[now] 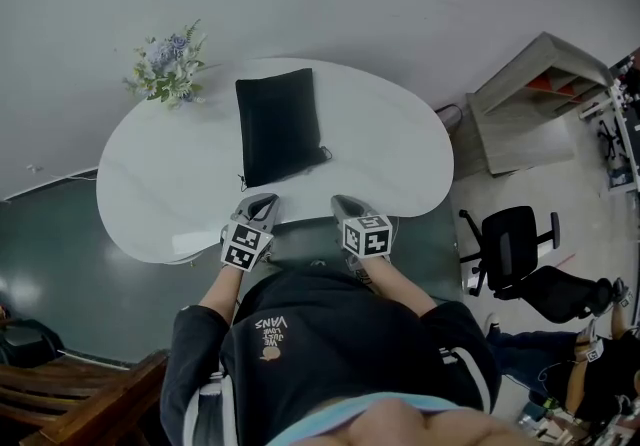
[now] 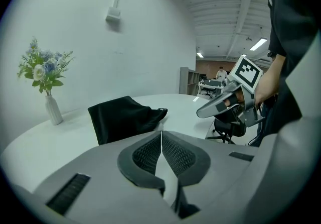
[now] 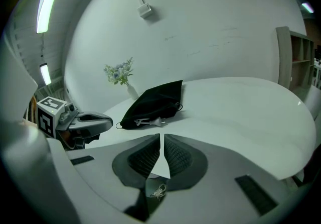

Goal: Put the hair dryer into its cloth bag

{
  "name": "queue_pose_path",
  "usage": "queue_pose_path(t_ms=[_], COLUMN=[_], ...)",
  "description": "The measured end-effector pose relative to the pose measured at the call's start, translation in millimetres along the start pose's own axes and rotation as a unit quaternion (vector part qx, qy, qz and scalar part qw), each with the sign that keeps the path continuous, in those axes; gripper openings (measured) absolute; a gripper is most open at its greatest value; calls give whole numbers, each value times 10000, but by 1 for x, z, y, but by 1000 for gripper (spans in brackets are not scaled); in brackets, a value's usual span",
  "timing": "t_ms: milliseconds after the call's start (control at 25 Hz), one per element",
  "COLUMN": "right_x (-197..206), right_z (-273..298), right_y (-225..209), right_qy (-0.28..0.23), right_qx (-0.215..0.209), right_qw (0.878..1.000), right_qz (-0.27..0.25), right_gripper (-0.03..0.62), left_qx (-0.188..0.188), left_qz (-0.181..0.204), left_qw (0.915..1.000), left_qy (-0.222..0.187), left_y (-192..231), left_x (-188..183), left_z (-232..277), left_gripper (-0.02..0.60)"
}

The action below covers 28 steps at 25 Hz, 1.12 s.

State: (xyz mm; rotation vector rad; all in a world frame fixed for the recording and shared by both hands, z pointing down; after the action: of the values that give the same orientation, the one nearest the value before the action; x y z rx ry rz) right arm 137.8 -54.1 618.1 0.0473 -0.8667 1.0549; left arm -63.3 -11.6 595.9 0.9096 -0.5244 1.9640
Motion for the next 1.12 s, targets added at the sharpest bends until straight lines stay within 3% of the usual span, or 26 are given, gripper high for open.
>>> queue_pose_path(t_ms=[440,640,1120], right_x=[8,8,-8], right_z=[-24,-35,-42], right_y=[26,36,37], right_qy=[-21,-117,-393], right_qx=[-400,-431,-312], right_qw=[9984,9968,9966], right_qz=[-392,-659,-647], right_gripper=[53,52,48], left_qx=[-373,-587,-691], left_qz=[-572,-839,-1082], left_qw=[9974,9940,9906], left_qy=[-238,-397,-481], left_y=[-18,-23,-25], left_x=[13,14,18], left_z=[-26,-41,-57], left_gripper=[20,18,18])
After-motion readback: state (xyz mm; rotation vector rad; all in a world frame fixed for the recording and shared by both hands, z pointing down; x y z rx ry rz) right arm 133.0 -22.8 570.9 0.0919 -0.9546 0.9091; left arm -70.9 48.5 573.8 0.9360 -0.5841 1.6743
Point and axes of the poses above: the fingertips, and each gripper's own axes: z forward along the fingers, y to its left, x out of its underside, the point moved 6 cm from there along -z, backward along the fingers, and after that the axes turned 9 degrees about y, right-handed, at the moved point
